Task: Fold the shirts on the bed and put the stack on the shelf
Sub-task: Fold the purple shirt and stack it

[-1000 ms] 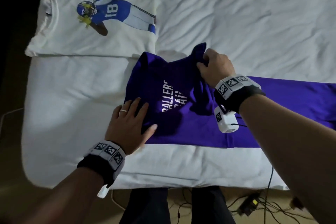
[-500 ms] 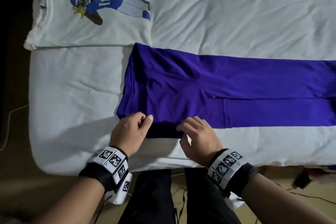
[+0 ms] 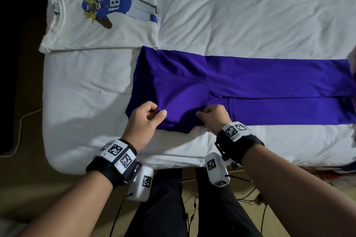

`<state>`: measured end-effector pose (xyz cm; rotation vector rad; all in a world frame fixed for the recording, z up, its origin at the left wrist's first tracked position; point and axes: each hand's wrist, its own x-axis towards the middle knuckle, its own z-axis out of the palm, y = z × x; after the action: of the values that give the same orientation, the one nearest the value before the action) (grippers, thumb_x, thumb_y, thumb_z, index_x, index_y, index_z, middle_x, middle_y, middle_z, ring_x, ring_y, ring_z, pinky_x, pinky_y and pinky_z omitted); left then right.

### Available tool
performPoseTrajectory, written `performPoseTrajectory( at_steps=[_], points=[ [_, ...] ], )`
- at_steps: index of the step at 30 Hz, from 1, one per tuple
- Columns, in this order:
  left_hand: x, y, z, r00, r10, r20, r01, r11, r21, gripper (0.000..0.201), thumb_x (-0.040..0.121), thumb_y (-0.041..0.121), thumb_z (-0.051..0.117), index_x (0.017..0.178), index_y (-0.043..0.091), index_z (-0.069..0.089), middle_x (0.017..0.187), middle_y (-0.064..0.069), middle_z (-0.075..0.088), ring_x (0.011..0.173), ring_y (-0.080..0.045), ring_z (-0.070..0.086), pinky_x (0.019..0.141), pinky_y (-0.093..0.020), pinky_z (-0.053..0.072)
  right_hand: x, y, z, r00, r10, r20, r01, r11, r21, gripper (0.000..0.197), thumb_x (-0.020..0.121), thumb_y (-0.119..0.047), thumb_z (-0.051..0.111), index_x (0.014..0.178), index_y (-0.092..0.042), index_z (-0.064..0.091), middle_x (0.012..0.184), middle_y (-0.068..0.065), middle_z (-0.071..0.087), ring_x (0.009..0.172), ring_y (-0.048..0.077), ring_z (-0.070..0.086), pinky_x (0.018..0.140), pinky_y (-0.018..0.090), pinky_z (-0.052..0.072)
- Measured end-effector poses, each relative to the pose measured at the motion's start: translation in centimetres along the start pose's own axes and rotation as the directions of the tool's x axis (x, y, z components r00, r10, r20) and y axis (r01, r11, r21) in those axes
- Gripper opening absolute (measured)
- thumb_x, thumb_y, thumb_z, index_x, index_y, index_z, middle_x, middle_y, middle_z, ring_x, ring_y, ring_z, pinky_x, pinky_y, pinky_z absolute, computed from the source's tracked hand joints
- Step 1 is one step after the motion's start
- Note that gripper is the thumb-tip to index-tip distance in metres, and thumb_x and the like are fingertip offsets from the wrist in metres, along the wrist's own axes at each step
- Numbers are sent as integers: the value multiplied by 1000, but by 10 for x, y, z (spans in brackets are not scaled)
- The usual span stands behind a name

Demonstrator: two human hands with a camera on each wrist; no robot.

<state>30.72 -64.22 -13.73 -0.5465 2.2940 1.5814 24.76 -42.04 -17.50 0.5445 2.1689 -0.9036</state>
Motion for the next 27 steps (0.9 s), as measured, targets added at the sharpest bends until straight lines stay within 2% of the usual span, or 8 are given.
performPoseTrajectory(
  at_steps=[3, 6, 9, 15, 18, 20, 23, 27],
  points=[
    [-3, -2, -3, 993, -104, 48, 109, 987, -121, 32, 81, 49, 68, 79, 19, 58, 69, 1, 54, 67, -16, 49, 68, -34, 45, -2, -1, -2, 999, 43, -11, -41, 989, 145, 19, 81, -21, 70, 64, -13, 63, 58, 9, 67, 59, 31, 69, 69, 50, 60],
    [-2, -14, -2, 987, -158, -15, 157, 986, -55, 22, 90, 38, 70, 81, 20, 60, 72, -1, 57, 69, -17, 51, 70, -36, 47, -8, 0, -3, 997, 47, -59, -17, 907, 421, 19, 74, -11, 71, 61, -12, 57, 49, 0, 57, 52, 20, 59, 60, 37, 54],
    [-3, -24, -2, 977, -207, -49, 207, 978, -12, 23, 94, 30, 68, 90, 8, 63, 79, -9, 60, 73, -20, 53, 70, -33, 46, -16, 6, -3, 999, 41, 24, -45, 687, 725, 31, 70, -1, 65, 59, -16, 41, 50, 0, 44, 48, 16, 44, 48, 25, 40],
    [-16, -24, -2, 944, -320, 85, 331, 910, -251, 18, 98, 19, 63, 94, 3, 56, 83, -25, 70, 66, -33, 70, 65, -35, 55, -23, 22, -12, 985, 15, 174, -146, 618, 773, 31, 83, 7, 65, 86, -20, 51, 58, 1, 54, 42, 14, 44, 51, 27, 42],
    [-18, -26, -1, 914, -393, 105, 406, 889, -211, 20, 98, 17, 63, 98, 0, 53, 85, -28, 68, 62, -36, 71, 58, -34, 57, -23, 31, -15, 993, 18, 120, -88, 784, 614, 34, 82, 4, 72, 102, -13, 51, 58, 8, 50, 37, 17, 42, 49, 29, 37],
    [-18, -33, 1, 905, -414, 95, 422, 903, -86, 16, 98, 19, 64, 94, 8, 53, 78, -17, 64, 58, -32, 71, 53, -29, 47, -23, 36, -15, 996, -12, 93, -32, 887, 461, 36, 82, 2, 74, 108, -7, 50, 58, 10, 48, 36, 19, 42, 44, 28, 37],
    [-17, -38, 0, 924, -376, 74, 362, 919, 157, 17, 96, 25, 65, 88, 14, 55, 68, -4, 65, 51, -27, 68, 53, -27, 45, -23, 37, -15, 991, -98, 87, 87, 989, 119, 30, 81, -14, 77, 94, -15, 50, 59, 6, 52, 43, 22, 50, 50, 31, 42],
    [-9, -32, -11, 953, -304, 15, 262, 846, 464, 21, 90, 36, 66, 76, 20, 61, 64, 3, 68, 70, -25, 67, 69, -36, 55, -30, 29, -16, 976, -218, 28, 209, 883, -421, 29, 79, -37, 70, 71, -19, 48, 71, 2, 60, 72, 30, 57, 62, 32, 41]
  ],
)
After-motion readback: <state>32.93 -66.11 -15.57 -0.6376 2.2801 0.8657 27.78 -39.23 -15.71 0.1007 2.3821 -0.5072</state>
